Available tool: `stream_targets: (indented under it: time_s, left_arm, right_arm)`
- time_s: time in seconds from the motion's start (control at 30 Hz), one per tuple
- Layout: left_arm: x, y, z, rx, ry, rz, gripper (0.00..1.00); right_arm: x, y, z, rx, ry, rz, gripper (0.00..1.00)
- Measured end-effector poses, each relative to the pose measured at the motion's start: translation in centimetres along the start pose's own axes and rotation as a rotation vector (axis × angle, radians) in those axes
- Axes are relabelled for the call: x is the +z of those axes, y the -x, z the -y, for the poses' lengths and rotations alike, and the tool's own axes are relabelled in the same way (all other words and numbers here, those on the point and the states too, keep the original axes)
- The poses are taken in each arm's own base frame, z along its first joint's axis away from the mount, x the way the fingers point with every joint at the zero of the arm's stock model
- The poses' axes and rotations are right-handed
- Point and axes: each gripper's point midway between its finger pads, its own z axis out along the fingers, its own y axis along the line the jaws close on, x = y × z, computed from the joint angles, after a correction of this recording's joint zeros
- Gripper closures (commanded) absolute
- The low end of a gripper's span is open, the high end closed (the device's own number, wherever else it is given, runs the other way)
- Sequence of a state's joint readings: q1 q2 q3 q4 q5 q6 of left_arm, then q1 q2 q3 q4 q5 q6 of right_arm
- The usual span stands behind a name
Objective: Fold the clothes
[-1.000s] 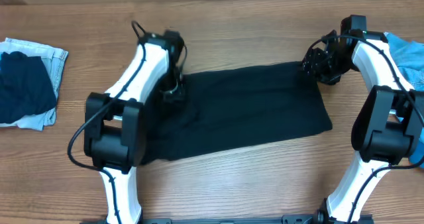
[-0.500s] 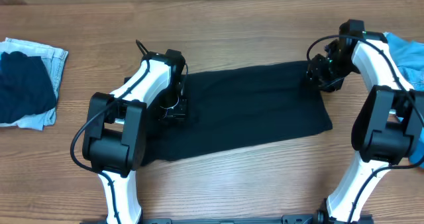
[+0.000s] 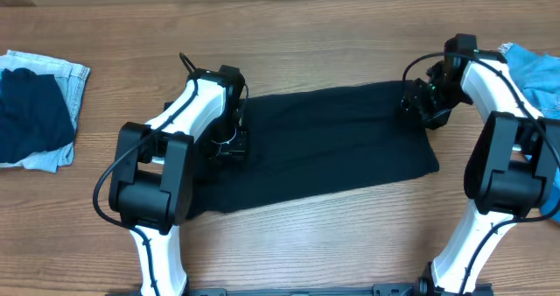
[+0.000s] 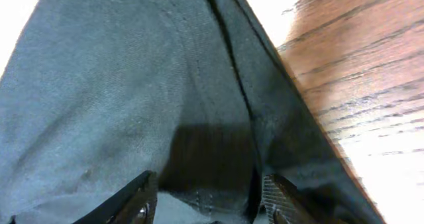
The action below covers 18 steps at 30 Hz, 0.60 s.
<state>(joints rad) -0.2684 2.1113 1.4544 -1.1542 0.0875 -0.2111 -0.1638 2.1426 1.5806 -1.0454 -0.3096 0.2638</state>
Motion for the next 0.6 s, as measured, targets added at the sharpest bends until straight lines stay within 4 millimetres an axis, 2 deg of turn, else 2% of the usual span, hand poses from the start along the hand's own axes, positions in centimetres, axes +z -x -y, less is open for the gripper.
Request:
stream_targets:
  time_s: [0.13, 0.17, 0.33, 0.53, 0.6]
  left_arm:
    - [0.0, 0.0, 0.0, 0.0, 0.0, 0.0, 0.51]
    - [0.0, 0.0, 0.0, 0.0, -0.001, -0.001, 0.51]
    - [0.0, 0.0, 0.1, 0.0, -0.005, -0.001, 0.48]
    - [0.0, 0.0, 0.1, 0.0, -0.007, -0.001, 0.47]
    - [0.0, 0.0, 0.1, 0.0, -0.007, -0.001, 0.46]
  right_arm:
    - [0.1, 0.6, -0.3, -0.005, 0.019, 0.023, 0.94]
    - [0.1, 0.6, -0.5, -0.005, 0.026, 0.025, 0.96]
    - [0.0, 1.3, -0.5, -0.012, 0.04, 0.05, 0.96]
    - [-1.7, 3.0, 2.7, 0.031, 0.027, 0.085, 0.96]
    - [-2.0, 2.6, 3.3, 0.03, 0.026, 0.063, 0.89]
